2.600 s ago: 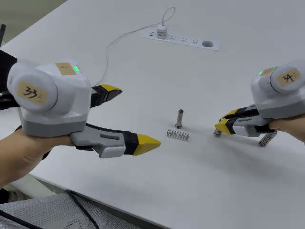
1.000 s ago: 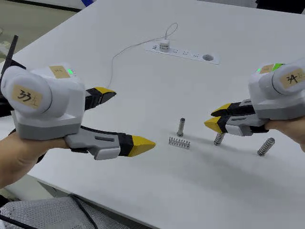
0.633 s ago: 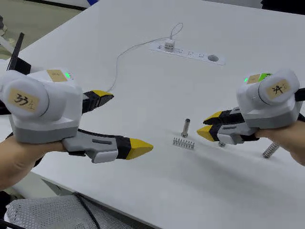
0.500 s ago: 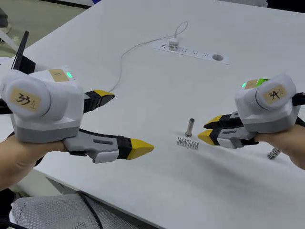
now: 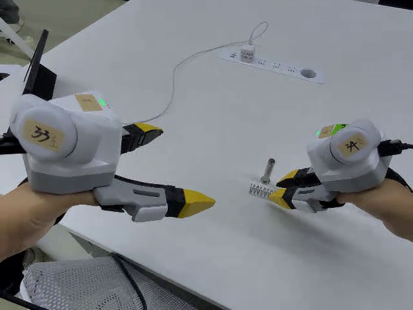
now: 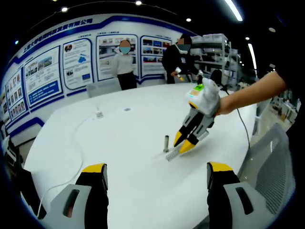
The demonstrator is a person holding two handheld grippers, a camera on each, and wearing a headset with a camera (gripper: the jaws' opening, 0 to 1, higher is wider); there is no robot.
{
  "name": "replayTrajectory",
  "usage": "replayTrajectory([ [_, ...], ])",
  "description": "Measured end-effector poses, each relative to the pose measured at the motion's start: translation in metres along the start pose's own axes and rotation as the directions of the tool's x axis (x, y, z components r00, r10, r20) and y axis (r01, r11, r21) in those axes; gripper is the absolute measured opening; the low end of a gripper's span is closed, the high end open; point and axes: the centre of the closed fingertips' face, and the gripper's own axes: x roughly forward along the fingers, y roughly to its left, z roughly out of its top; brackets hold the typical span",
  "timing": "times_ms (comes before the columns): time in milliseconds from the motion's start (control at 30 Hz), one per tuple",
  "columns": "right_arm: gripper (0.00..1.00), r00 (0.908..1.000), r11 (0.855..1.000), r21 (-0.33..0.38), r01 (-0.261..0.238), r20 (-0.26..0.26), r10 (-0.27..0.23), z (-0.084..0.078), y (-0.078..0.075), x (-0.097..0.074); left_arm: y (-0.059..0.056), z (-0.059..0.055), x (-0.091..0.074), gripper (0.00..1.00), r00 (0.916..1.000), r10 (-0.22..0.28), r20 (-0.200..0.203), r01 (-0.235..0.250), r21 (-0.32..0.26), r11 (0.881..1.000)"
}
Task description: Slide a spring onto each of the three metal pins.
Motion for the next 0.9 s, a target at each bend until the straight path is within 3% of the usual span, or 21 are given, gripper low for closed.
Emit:
replayTrajectory([
  [400,0.16,0.9979,0.999,-0.008,-0.044,-0.048,0.044,-0.011,0.006,0.007,0.001,-0.007,0.001,0.87,1.0,-0.001,0.0,0.001,-0.02,1.0],
  [600,0.12,0.9973,0.998,-0.011,-0.063,-0.039,0.063,-0.009,0.009,0.007,0.0,-0.008,0.0,0.87,0.9999,-0.001,-0.016,0.001,0.015,1.0],
  [900,0.1,0.9977,0.999,0.006,-0.052,-0.045,0.052,-0.009,0.009,0.007,-0.002,-0.007,-0.002,0.87,0.9999,0.002,-0.012,-0.002,0.015,1.0],
])
